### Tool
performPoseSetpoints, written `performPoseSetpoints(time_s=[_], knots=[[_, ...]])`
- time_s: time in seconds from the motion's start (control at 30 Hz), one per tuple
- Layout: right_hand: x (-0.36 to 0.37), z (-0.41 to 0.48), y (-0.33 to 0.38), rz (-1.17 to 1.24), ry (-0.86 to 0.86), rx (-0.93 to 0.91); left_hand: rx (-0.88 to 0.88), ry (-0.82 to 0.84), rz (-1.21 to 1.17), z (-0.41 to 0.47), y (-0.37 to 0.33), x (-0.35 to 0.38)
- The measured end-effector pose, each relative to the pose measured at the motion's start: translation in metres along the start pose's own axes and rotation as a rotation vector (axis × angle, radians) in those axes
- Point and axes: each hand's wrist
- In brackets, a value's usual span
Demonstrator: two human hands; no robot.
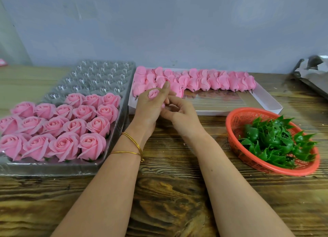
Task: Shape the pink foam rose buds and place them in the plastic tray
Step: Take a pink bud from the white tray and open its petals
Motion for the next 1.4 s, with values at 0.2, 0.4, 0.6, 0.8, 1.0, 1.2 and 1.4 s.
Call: performPoseSetpoints(time_s=[0.2,0.4,0.6,0.8,1.0,1.2,1.4], knots=[[0.002,0.000,0.003,-0.076,-0.069,-0.026,-0.025,-0.037,-0.013,-0.001,0.002,0.003],[0.001,-0.001,0.003,-0.075,-0.086,-0.021,-0.045,-0.030,-0.002,0.000,0.000,0.003],[-0.003,0.001,-0.001,-0.069,-0.072,-0.009,-0.015,-0.007,0.011,-0.004,-0.003,0.001],[-0.001,0.002,0.002,-0.073,-0.129,0.044,0.034,-0.049,0.082,-0.005,-0.004,0.002],[-0.005,0.004,0.005,0.072,-0.336,0.096,0.221,-0.048,0.303,-0.007,-0.003,0.001],[-0.002,0.002,0.008,0.023,-0.340,0.064,0.323,0.043,0.413,-0.007,0.004,0.005],[0.000,0.001,0.011,-0.051,-0.347,0.054,0.315,0.039,0.391,-0.007,0.008,0.006]])
Point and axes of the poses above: each hand's wrist, its own z-axis towards the middle knuckle, its own x-axis out of the palm, y = z × x, and after that the axes turned 6 degrees about -y, right-handed
